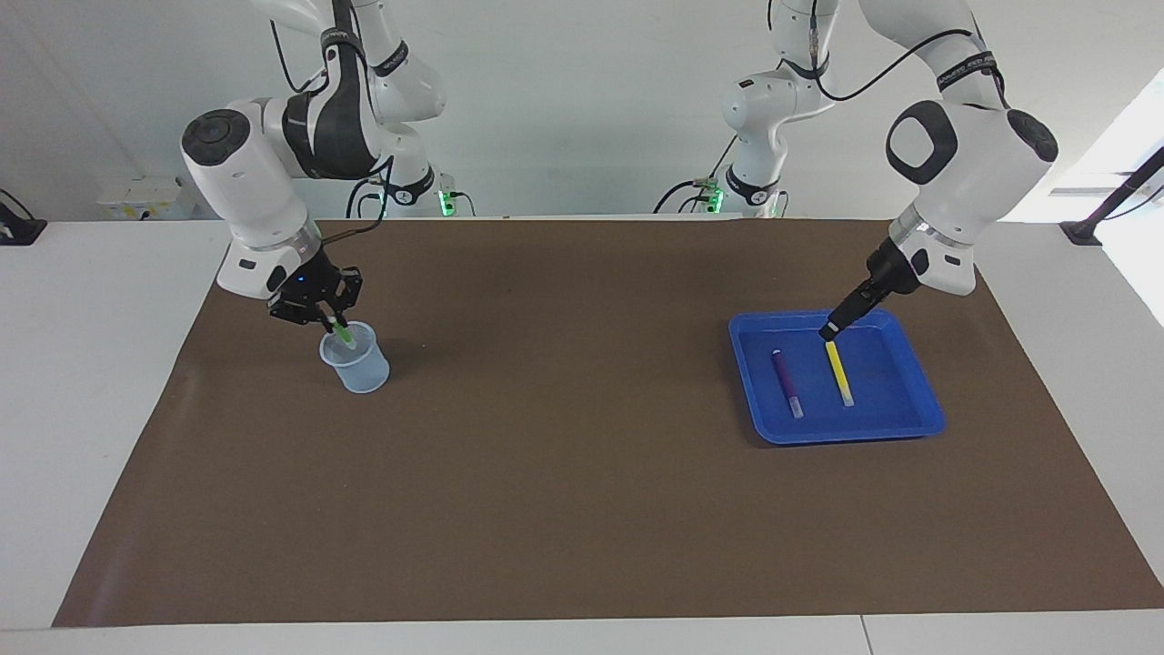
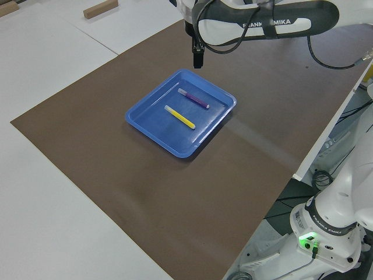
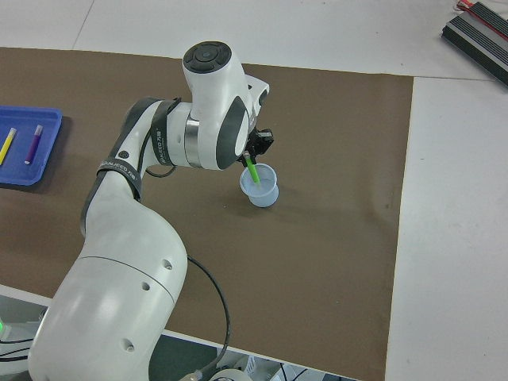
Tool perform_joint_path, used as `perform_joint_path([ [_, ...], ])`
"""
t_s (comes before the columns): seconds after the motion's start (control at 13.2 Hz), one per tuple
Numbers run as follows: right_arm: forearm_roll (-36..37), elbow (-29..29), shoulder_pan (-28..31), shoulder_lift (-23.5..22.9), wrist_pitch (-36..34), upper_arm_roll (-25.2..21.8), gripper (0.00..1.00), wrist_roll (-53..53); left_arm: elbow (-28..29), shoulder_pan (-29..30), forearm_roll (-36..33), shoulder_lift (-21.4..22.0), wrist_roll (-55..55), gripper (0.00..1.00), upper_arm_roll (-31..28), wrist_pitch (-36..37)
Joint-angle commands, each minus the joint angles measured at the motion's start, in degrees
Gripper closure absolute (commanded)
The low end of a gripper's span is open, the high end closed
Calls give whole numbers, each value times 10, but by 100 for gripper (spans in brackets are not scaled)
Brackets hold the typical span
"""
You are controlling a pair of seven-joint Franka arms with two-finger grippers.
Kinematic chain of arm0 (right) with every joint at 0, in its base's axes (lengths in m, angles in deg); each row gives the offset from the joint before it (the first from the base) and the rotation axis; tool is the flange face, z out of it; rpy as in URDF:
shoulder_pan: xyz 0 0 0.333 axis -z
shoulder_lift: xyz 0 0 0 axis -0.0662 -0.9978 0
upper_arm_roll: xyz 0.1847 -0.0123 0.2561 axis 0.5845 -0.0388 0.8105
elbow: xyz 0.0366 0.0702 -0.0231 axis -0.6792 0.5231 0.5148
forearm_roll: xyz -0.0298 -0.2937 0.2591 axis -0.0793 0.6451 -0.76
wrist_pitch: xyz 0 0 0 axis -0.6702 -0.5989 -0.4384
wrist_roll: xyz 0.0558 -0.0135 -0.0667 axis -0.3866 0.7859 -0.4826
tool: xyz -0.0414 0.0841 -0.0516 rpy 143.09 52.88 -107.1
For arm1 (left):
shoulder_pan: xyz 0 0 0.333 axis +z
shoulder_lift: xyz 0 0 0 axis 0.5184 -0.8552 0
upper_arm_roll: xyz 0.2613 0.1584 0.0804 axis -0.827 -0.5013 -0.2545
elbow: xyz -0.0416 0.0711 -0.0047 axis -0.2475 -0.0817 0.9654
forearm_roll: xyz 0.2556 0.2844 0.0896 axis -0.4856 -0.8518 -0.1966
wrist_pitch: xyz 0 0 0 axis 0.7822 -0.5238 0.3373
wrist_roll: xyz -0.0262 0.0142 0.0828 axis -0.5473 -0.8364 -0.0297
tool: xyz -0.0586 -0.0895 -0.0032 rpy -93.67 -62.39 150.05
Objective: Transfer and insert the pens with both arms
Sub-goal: 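Carry the green pen into the cup with the right gripper while the left gripper returns, then grasp the yellow pen with the left gripper while the right gripper withdraws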
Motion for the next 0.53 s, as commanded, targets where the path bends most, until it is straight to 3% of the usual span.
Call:
perform_joint_path([
  [0.0,9,33,4,17,26,2,100,-27,1,6,-59,-35,106,0,5,-24],
  [0.08,9,31,4,16,27,2,85,-27,1,11,-79,-55,153,0,5,-39],
  [0.15,9,23,9,13,28,2,51,-24,3,13,-92,-70,198,0,5,-56],
  [0.23,8,12,9,9,38,3,34,-28,6,13,-107,-85,239,0,5,-68],
  [0.3,8,9,3,10,40,3,9,-27,6,13,-131,-101,275,0,5,-81],
  [0.38,8,-1,7,9,39,3,0,-30,6,13,-162,-117,303,1,5,-95],
  [0.45,4,-24,3,9,30,3,0,-29,5,13,-190,-134,319,2,5,-109],
])
